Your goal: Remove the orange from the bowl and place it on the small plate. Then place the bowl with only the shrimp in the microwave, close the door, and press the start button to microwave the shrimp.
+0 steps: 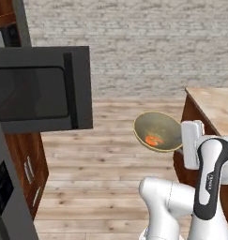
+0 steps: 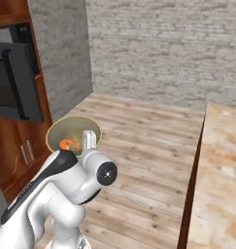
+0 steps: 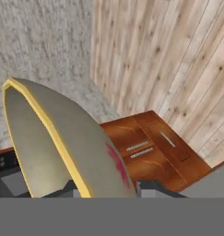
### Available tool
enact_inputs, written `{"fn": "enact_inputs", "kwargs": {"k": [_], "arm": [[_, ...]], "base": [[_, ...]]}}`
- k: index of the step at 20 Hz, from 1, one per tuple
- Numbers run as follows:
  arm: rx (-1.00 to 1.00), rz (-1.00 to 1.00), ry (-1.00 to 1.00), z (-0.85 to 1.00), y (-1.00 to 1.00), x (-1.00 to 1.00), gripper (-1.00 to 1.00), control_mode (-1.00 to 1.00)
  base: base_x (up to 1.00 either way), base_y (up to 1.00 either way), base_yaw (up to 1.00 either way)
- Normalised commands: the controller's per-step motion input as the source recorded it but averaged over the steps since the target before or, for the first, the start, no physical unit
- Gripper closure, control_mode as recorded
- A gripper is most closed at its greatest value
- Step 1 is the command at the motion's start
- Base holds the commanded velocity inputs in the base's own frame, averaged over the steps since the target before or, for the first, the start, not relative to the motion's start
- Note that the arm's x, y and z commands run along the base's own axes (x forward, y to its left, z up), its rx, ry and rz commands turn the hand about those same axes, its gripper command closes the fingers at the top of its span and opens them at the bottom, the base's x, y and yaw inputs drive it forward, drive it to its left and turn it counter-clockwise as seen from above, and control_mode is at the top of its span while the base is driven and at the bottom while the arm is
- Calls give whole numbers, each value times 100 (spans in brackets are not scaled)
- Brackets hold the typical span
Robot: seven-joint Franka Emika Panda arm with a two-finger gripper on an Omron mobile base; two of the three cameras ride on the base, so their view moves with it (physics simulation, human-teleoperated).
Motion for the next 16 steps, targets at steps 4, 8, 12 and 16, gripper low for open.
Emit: {"fn": "enact_inputs", "kwargs": {"k": [4,8,12,16], "arm": [[0,0,0,0,0,0,100,100],[0,0,0,0,0,0,100,100],[0,0,0,0,0,0,100,100],[0,0,0,0,0,0,100,100]], "base": [[100,-6,37],[100,-8,42],[100,0,61],[100,0,61]]}}
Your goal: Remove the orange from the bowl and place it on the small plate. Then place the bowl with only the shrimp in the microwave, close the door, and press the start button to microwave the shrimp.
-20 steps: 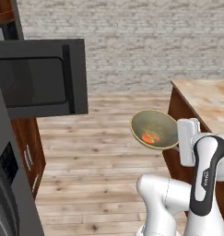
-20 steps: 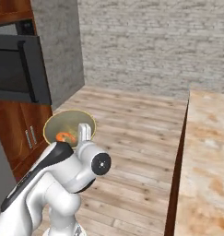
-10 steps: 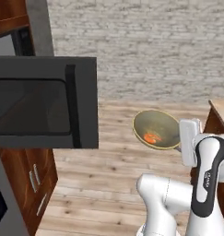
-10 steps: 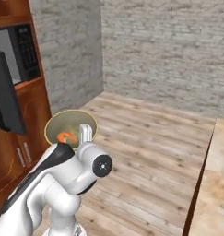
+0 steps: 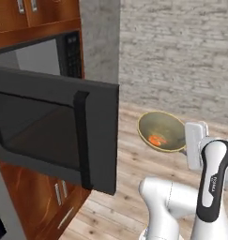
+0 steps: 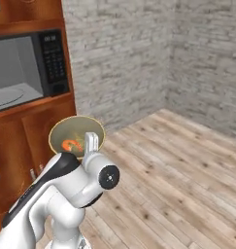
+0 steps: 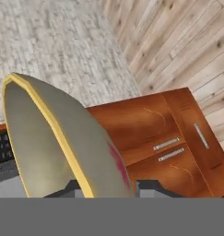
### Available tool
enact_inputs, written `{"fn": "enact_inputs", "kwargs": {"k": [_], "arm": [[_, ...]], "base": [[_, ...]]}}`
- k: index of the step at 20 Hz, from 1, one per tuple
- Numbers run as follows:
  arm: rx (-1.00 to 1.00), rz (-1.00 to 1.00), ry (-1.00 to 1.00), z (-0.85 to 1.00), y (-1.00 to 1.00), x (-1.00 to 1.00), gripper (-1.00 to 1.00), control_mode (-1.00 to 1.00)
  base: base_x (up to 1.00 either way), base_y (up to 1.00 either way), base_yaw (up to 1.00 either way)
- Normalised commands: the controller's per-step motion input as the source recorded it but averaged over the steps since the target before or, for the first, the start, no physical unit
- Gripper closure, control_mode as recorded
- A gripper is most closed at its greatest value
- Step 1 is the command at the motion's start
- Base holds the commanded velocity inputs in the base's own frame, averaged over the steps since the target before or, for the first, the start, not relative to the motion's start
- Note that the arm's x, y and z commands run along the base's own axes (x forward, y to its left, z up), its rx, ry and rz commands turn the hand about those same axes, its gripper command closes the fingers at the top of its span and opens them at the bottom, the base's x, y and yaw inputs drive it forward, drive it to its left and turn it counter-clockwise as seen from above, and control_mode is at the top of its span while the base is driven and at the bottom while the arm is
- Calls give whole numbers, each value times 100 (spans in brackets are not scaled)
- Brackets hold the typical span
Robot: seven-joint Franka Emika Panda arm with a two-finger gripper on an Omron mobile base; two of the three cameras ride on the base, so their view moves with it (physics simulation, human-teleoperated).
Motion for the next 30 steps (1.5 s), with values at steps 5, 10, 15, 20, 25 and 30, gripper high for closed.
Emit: {"fn": "enact_inputs", "kwargs": {"k": [5,10,15,20,25,30], "arm": [[0,0,0,0,0,0,100,100],[0,0,0,0,0,0,100,100],[0,0,0,0,0,0,100,100],[0,0,0,0,0,0,100,100],[0,0,0,0,0,0,100,100],[0,0,0,0,0,0,100,100]], "base": [[94,2,63],[45,11,63],[54,3,60],[65,0,68],[24,-21,54],[30,-24,33]]}}
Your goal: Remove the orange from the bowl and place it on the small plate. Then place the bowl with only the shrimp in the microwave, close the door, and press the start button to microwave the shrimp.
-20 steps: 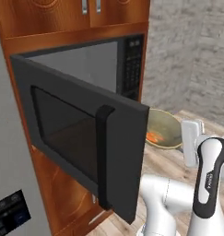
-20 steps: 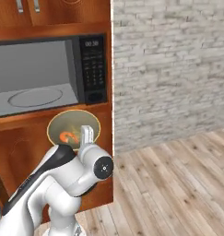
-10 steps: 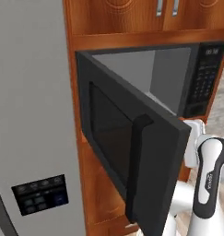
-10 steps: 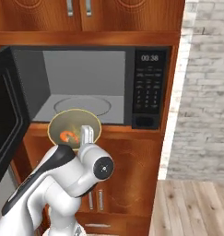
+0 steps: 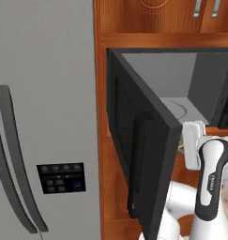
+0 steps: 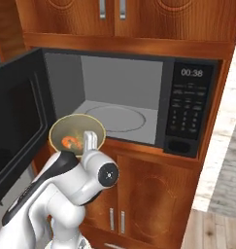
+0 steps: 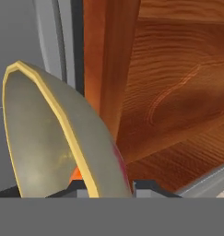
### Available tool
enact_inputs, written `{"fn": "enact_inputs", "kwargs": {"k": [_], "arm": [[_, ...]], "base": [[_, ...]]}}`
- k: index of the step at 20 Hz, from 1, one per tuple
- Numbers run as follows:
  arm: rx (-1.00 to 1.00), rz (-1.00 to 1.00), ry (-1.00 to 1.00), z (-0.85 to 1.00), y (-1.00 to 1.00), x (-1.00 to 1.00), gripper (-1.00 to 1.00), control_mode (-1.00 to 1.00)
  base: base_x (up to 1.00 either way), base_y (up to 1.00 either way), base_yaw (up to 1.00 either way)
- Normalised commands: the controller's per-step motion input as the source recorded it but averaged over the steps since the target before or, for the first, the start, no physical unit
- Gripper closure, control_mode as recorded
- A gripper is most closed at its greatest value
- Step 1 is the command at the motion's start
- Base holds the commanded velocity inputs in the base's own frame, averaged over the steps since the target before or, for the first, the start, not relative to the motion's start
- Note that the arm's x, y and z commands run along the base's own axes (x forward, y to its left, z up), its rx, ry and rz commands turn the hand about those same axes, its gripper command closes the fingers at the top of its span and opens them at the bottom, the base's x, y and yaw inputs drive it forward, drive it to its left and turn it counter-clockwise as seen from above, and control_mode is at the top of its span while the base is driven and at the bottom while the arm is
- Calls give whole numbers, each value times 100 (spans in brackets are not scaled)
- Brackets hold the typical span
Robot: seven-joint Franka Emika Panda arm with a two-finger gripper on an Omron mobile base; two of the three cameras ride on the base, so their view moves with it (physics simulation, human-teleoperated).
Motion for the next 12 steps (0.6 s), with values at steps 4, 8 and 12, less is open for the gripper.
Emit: {"fn": "enact_inputs", "kwargs": {"k": [4,8,12], "arm": [[0,0,0,0,0,0,100,100],[0,0,0,0,0,0,100,100],[0,0,0,0,0,0,100,100]], "base": [[2,-49,-4],[9,-16,-28],[29,-20,-26]]}}
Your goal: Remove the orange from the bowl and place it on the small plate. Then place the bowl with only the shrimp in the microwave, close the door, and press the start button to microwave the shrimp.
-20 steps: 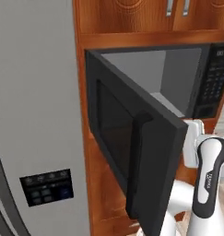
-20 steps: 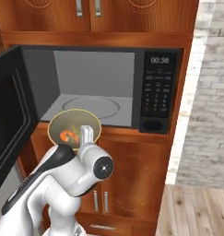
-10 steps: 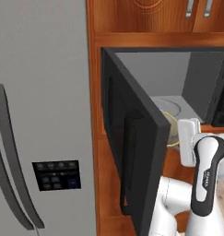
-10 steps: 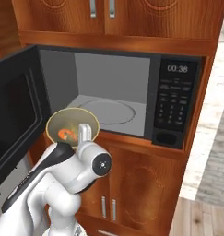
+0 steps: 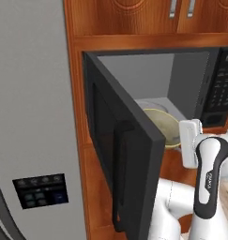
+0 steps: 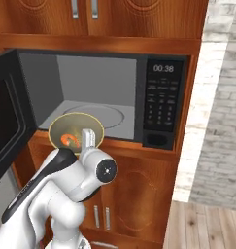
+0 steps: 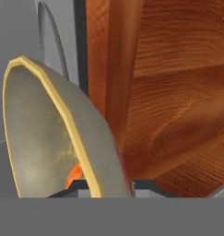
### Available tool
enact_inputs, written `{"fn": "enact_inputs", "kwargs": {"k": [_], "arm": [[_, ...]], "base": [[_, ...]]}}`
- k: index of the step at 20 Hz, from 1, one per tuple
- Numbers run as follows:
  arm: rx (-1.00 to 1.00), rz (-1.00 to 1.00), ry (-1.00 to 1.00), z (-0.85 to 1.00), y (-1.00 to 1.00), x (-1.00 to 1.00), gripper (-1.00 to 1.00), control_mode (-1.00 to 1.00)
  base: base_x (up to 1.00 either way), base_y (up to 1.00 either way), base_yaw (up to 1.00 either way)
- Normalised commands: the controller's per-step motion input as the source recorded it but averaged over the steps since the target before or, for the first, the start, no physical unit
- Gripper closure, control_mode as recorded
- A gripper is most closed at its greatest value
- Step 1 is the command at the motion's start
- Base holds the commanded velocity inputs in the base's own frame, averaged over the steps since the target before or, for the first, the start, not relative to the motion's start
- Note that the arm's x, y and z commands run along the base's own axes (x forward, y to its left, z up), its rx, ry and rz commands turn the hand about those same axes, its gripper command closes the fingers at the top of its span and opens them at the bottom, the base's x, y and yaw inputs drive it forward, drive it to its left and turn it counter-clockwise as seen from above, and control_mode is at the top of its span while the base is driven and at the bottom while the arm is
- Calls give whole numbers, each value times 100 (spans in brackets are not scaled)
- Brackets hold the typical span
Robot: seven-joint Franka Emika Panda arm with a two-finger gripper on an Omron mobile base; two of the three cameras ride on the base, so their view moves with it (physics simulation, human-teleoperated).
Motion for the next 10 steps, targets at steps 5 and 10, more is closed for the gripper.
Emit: {"fn": "enact_inputs", "kwargs": {"k": [5,10], "arm": [[0,0,0,0,0,0,100,100],[0,0,0,0,0,0,100,100]], "base": [[15,-16,-15],[-1,-10,-7]]}}
